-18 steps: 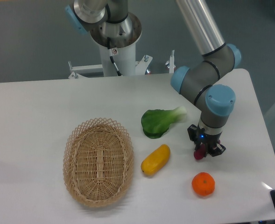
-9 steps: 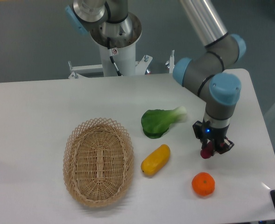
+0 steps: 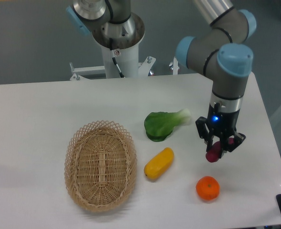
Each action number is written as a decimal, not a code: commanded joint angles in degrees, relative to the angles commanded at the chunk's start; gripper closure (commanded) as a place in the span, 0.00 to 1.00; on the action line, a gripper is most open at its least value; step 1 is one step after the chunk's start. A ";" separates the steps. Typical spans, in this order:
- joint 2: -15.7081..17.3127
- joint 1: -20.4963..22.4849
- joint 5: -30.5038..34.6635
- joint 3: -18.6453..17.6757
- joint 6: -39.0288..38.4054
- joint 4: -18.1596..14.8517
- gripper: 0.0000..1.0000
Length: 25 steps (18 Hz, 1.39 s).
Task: Pick up the sweet potato from the table
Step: 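Lift the held sweet potato up off the table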
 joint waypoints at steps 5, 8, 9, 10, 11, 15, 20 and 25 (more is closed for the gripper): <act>1.14 -2.73 -0.44 0.18 -3.96 0.00 0.67; 1.41 -3.43 -0.44 0.26 -6.24 0.00 0.67; 1.41 -3.87 -0.44 0.26 -6.68 0.09 0.67; 1.41 -4.05 -0.44 0.26 -7.12 0.09 0.67; 1.50 -4.14 -0.44 0.35 -7.56 0.09 0.67; 2.02 -4.66 -0.35 0.35 -7.74 0.09 0.67; 2.02 -4.67 -0.35 0.35 -7.74 0.09 0.67; 2.02 -4.58 -0.26 0.26 -7.74 0.09 0.67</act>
